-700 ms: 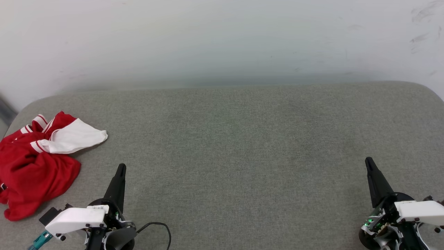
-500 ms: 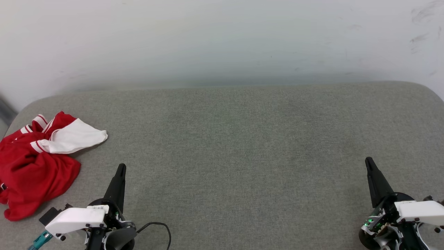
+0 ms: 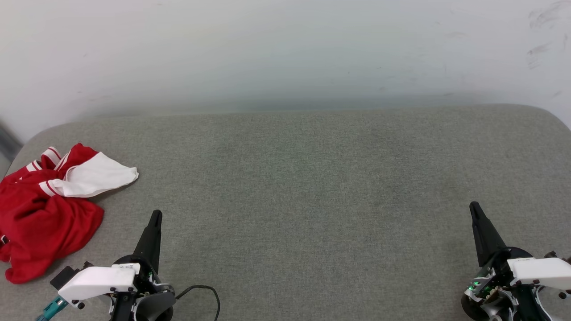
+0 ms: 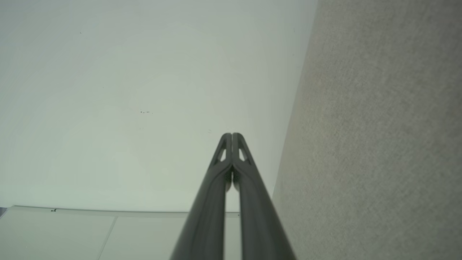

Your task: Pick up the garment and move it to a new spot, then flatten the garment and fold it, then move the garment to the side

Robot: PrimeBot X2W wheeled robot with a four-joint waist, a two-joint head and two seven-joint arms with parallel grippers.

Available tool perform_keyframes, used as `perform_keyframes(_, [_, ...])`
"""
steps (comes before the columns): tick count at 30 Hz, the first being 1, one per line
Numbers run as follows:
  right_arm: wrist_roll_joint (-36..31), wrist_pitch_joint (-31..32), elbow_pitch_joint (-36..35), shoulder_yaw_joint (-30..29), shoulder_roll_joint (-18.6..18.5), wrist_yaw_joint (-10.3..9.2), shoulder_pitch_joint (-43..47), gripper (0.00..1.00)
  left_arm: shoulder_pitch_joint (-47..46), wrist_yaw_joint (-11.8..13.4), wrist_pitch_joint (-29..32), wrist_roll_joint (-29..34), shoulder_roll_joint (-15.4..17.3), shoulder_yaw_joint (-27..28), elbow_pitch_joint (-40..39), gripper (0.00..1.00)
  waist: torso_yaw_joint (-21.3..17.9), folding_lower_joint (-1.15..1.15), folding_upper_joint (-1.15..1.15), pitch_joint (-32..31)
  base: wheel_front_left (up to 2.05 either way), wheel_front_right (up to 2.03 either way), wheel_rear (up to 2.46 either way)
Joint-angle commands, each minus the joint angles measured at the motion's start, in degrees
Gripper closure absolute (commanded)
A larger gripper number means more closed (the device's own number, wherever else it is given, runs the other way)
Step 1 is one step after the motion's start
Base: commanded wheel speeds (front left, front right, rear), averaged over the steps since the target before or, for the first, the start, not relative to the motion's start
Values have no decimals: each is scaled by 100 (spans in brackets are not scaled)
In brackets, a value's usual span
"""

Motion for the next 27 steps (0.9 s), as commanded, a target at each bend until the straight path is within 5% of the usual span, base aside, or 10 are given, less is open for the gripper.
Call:
perform_keyframes(1, [7,6,3,2,28,-2,-70,100,-35,-21,12,0,-1,18,-2,100,0,0,0,0,0,0,0])
perform_keyframes(3, [7,6,3,2,28,-2,-70,100,-35,-21,12,0,-1,18,-2,100,0,0,0,0,0,0,0])
perform_keyframes(4, [-1,-1,-1,0,0,0,0,0,0,0,-1,0,0,0,-1,0,0,0,0,0,0,0,0])
perform_keyframes(6, [-3,-9,64,8,0,-1,55,0,38,2,-10,3,-8,-15,64,0,0,0,0,0,0,0,0])
perform_keyframes(7, [-3,-10,117,9,1,-1,108,100,87,3,-12,3,-11,-21,113,100,0,0,0,1,0,0,0])
perform_keyframes(8, [-3,-10,173,8,2,-1,163,0,143,3,-19,2,-14,-25,168,0,0,0,0,1,0,0,0])
perform_keyframes(15, [-191,-220,36,-7,3,-1,215,0,183,2,-227,186,-12,-29,-35,0,1,0,0,8,0,0,0])
perform_keyframes(27, [-1852,-542,-621,-36,5,-1,261,0,146,343,-548,1921,-10,-109,-576,0,17,0,0,45,0,0,0])
